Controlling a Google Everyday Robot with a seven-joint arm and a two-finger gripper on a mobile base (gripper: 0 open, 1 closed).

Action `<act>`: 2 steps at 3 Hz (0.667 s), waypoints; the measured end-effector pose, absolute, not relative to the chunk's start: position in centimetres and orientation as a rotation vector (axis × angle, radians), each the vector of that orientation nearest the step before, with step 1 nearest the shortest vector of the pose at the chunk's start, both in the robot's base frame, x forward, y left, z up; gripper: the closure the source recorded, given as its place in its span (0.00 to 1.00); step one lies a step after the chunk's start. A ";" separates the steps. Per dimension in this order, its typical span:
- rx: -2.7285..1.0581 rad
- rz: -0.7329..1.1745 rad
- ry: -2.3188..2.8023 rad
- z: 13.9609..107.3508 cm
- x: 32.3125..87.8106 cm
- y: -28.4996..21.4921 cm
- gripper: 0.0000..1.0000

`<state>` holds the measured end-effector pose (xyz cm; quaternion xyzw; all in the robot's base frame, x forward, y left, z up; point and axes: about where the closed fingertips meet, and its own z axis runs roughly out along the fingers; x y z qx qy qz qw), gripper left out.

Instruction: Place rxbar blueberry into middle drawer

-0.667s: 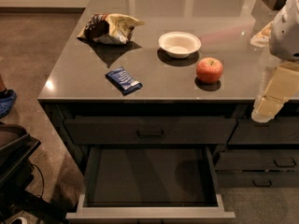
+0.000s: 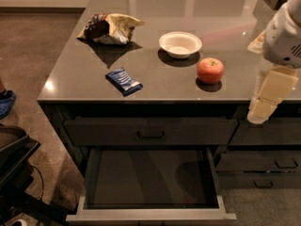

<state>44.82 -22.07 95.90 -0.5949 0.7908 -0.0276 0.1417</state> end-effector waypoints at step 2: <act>-1.680 -0.046 2.247 95.5 45.3 -21.7 0.00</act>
Offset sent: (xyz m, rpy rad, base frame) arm 0.0172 0.0197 -0.0115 0.2801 -0.1613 0.0044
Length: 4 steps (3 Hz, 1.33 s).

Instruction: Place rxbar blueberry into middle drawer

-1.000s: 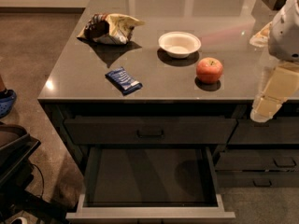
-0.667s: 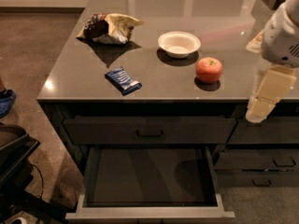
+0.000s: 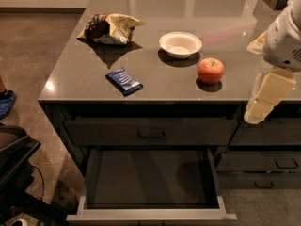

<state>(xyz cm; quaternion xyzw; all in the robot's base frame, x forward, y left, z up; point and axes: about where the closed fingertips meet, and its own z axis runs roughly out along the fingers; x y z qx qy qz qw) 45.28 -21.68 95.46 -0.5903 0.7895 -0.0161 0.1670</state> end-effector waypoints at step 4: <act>-1.656 0.266 1.630 96.5 52.7 -10.3 0.00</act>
Offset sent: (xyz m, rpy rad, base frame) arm 0.1144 0.1794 0.0317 0.6961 -0.4040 0.5201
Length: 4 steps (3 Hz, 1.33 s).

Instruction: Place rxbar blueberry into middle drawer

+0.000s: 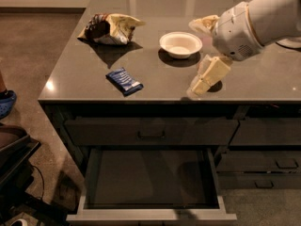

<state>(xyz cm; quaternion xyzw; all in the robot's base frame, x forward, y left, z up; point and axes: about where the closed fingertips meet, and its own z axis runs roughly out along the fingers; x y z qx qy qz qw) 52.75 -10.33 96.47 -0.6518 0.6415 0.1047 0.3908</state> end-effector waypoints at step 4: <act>-1.537 0.583 1.239 92.0 58.1 4.3 0.00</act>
Offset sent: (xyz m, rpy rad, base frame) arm 0.0655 0.1803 -0.0338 0.4786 -0.1671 0.3158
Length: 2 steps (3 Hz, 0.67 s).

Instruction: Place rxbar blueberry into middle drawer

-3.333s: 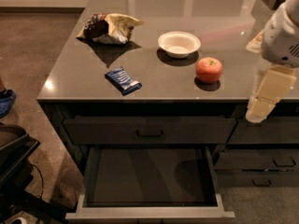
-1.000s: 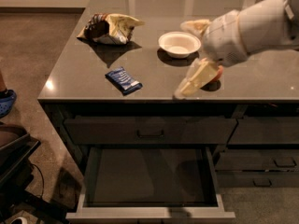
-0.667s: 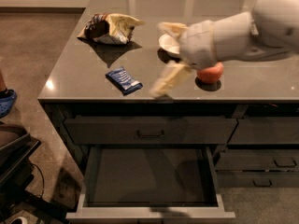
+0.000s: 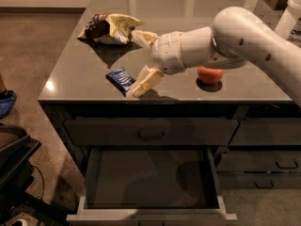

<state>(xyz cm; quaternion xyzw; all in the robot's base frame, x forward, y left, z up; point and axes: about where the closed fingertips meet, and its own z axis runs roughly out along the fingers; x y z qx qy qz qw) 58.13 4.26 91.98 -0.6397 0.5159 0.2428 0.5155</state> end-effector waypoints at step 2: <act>-1.764 0.520 1.284 90.7 60.7 6.4 0.00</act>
Offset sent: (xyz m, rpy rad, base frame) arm 0.0520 0.0288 -0.0259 -0.3765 0.0457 0.1416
